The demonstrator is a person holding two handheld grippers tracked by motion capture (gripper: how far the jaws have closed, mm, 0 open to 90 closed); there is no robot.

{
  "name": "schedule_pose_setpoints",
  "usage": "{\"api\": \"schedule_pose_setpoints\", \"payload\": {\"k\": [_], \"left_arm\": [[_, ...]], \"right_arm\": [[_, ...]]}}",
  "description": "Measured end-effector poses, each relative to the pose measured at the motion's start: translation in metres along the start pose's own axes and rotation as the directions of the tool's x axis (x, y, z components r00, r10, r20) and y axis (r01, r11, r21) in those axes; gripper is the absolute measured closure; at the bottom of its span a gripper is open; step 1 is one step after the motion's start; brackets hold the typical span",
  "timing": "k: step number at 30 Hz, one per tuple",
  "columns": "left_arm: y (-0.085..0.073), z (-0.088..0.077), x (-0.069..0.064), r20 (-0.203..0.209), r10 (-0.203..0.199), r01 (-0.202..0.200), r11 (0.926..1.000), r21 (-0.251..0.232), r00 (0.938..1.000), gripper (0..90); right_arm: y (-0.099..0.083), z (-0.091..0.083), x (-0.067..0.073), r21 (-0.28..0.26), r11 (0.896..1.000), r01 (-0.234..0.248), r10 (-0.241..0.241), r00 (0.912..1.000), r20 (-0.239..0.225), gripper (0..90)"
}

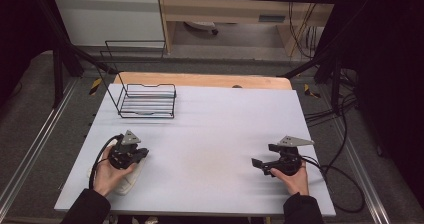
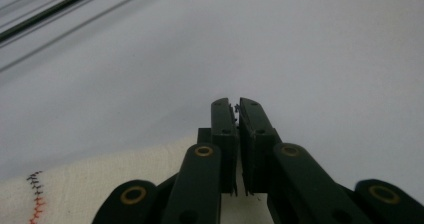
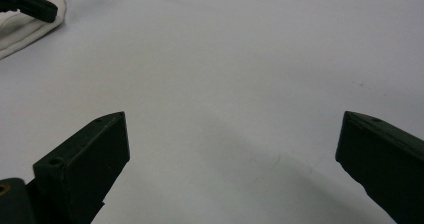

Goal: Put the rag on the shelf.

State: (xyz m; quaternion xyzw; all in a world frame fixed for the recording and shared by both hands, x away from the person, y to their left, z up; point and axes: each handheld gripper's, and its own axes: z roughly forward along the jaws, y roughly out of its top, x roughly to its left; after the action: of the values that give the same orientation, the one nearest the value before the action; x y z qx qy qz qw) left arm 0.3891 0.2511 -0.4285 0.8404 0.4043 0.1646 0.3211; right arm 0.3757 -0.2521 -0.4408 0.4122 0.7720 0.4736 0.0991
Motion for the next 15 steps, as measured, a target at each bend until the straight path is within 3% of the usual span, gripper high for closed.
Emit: {"api": "schedule_pose_setpoints", "payload": {"k": [6,8,15], "left_arm": [[0.011,0.007,0.008,-0.014,-0.077,0.077,0.9962,-0.042,0.9969,85.7],[0.016,0.015,0.014,-0.025,-0.114,0.113,0.9918,-0.059,0.9931,85.7],[0.019,0.026,0.025,-0.029,-0.163,0.161,0.985,-0.062,0.9862,84.4]], "right_arm": [[0.0,-0.001,0.0,-0.002,1.0,0.003,-0.003,1.0,0.003,1.4],[0.0,0.0,0.0,0.0,1.0,0.005,-0.005,1.0,0.003,1.4],[0.0,0.001,0.0,-0.001,1.0,0.005,-0.005,1.0,0.004,1.5]]}}
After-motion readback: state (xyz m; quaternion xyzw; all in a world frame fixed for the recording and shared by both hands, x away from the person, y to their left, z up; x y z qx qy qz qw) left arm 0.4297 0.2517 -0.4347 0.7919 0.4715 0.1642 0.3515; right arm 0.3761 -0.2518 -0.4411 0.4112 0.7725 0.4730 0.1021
